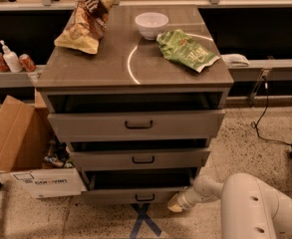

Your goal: Close bottom drawer

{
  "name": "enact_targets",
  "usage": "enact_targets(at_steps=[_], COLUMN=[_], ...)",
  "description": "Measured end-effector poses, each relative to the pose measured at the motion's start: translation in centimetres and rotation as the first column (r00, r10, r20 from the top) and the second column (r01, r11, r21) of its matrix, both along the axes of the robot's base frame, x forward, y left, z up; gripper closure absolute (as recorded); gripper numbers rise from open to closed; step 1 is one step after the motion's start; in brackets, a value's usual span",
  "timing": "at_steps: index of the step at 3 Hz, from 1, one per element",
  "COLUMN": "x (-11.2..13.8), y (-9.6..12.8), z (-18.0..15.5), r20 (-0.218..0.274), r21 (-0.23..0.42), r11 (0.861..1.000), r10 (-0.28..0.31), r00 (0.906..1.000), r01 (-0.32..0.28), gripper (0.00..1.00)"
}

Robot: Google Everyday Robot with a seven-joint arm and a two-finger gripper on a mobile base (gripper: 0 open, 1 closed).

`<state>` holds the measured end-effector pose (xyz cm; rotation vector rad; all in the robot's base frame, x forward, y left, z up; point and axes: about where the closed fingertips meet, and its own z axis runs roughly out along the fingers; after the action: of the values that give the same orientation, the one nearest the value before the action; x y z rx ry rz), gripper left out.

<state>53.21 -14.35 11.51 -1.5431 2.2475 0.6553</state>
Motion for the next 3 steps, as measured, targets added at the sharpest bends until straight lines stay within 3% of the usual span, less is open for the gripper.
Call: enact_targets(at_steps=[2, 3], x=[2.3, 3.7], y=[-0.2, -0.5], z=[1.0, 1.2], r20=[0.1, 0.143], r21=[-0.012, -0.005], r11=[0.996, 0.991], r10=[-0.09, -0.134], r00=[0.9908, 0.9806], r01=[0.092, 0.136], gripper=[1.0, 1.0])
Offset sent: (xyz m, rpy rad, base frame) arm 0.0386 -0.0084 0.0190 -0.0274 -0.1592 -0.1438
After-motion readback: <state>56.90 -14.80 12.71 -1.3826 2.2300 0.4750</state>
